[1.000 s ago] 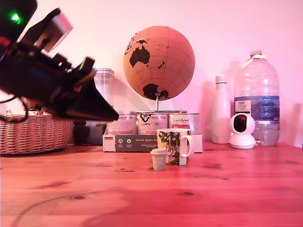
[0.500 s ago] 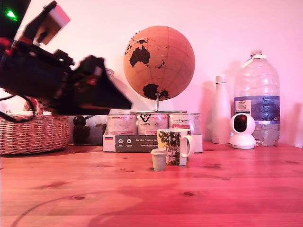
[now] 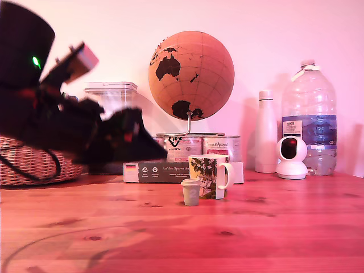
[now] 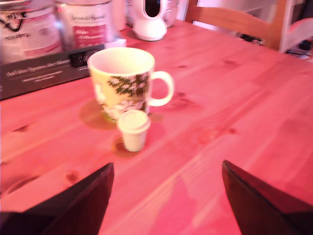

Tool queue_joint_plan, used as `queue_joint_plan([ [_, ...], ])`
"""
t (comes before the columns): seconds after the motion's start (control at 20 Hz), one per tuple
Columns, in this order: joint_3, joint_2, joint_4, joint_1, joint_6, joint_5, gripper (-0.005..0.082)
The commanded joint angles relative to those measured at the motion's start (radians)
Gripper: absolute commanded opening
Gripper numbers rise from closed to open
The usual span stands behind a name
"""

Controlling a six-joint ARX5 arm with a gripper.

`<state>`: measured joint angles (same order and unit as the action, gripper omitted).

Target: Pick up the coffee capsules on the table and drop them inside the coffee cup

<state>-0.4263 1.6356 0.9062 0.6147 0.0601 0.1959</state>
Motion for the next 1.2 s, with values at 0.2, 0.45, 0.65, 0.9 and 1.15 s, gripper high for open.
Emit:
queue_joint_plan([
  [0.2,-0.032,0.096,0.022,0.004,-0.007,-0.006,0.0716],
  [0.45,-0.087,0.159,0.022,0.004,-0.006,-0.007,0.0715],
  [0.65,-0.128,0.201,0.016,0.004,-0.007,-0.007,0.0715],
  [0.9,-0.203,0.253,-0.026,0.004,-0.005,-0.006,0.0715],
  [1.15,-0.286,0.304,-0.089,0.004,0.001,-0.007,0.0715],
])
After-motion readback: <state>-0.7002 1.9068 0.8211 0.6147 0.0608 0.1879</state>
